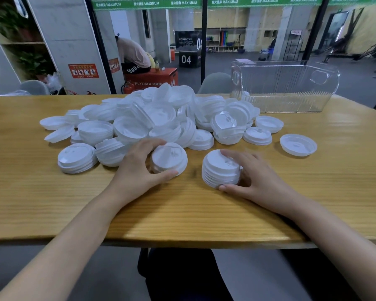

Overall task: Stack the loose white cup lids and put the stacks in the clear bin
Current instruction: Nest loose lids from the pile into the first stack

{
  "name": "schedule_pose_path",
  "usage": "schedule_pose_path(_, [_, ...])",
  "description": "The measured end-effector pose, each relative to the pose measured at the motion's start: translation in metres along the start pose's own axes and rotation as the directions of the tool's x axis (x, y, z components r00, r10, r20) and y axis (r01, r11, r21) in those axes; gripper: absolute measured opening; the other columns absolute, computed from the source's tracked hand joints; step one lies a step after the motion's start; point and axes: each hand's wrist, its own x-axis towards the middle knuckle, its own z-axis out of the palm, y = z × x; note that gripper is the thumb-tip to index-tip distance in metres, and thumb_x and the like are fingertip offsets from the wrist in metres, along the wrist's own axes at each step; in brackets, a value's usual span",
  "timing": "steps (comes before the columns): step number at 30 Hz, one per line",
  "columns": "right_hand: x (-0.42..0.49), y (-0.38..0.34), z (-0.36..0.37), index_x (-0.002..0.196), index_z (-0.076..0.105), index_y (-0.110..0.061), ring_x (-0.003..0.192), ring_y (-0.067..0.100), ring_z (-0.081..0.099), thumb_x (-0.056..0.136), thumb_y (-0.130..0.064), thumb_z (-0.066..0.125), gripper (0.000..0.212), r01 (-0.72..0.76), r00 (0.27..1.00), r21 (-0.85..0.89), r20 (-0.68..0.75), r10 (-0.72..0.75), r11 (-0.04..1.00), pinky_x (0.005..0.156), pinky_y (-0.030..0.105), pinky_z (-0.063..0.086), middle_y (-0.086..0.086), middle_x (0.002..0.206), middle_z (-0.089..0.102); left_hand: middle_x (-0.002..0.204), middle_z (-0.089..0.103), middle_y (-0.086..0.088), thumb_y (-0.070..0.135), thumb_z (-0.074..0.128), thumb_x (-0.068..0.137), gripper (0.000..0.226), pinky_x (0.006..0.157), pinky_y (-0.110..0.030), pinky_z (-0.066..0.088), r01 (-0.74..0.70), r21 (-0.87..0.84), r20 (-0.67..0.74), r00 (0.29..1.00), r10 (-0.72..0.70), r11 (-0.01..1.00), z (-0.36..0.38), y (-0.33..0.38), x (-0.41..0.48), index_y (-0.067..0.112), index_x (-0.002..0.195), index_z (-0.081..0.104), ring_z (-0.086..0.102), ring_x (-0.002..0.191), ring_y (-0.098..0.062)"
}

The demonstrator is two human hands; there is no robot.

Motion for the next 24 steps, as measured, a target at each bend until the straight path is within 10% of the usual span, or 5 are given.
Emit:
schedule_pose_path(15, [-0.007, 0.009, -0.003, 0.149, 0.020, -0.051, 0.135, 0.007, 0.027, 0.071, -0.081, 0.049, 0.088, -0.002, 1.000, 0.011, 0.011, 0.002, 1.000, 0.115, 0.047, 0.029, -0.023, 0.148, 0.034, 0.128, 0.051, 0.020, 0.025, 0.083, 0.075, 0.057, 0.093, 0.006, 0.023, -0.052, -0.007, -0.035, 0.998, 0.052, 0.999, 0.002, 0.008, -0.002, 0.021, 0.127, 0.063, 0.035, 0.111, 0.031])
schedule_pose_path(24, [-0.010, 0.005, -0.007, 0.149, 0.019, -0.050, 0.136, 0.006, 0.024, 0.074, -0.079, 0.051, 0.087, -0.017, 1.000, 0.006, 0.022, 0.017, 1.000, 0.115, 0.049, 0.028, -0.023, 0.149, 0.033, 0.125, 0.051, 0.022, 0.026, 0.083, 0.075, 0.054, 0.087, 0.006, 0.027, 0.023, -0.039, -0.042, 0.999, -0.024, 0.999, 0.002, 0.009, 0.000, 0.024, 0.124, 0.062, 0.044, 0.109, 0.016])
